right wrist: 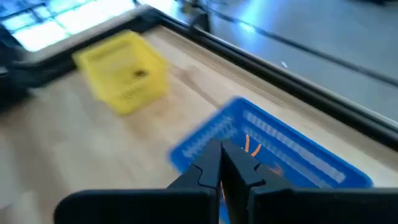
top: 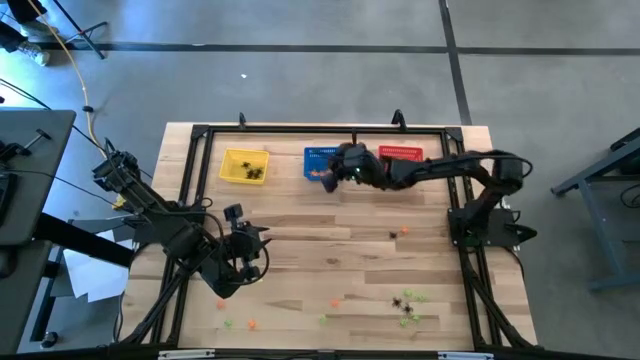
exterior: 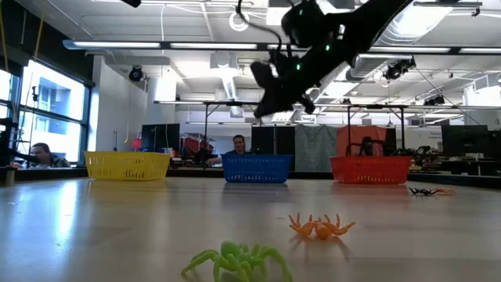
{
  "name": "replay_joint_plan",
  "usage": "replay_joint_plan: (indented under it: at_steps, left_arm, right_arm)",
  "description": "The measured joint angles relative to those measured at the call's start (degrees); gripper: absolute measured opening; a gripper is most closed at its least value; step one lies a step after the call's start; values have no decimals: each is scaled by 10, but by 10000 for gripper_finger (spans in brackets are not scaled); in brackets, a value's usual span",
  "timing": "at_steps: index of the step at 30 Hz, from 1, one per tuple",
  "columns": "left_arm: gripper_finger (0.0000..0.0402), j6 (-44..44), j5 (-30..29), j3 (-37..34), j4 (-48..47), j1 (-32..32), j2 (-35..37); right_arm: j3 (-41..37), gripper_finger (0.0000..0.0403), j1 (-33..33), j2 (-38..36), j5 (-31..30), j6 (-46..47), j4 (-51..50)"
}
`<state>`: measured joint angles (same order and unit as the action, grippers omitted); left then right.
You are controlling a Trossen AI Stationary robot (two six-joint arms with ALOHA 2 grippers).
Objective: Sort Halloween decoration
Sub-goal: Put the orange spider toy into the blue basket
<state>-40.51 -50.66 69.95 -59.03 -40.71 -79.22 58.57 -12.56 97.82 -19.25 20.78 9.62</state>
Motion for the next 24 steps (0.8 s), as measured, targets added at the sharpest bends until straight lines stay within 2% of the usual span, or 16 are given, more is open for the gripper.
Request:
replay_joint_plan:
  at_steps: [6,16,20,24]
  left_arm:
    - [101,-10,-5,0,-15,-2,0]
    - [101,-10,-7,0,-16,-2,0]
    - [101,-12,-5,0,-16,-2,0]
    - [101,-13,0,0,-16,-2,0]
  right_arm:
    - [0,0,-45,37,36,23,22]
    - [0,3,-55,46,49,6,29]
    - [0,29,-55,46,69,-2,29]
    - [0,79,-55,46,87,-3,30]
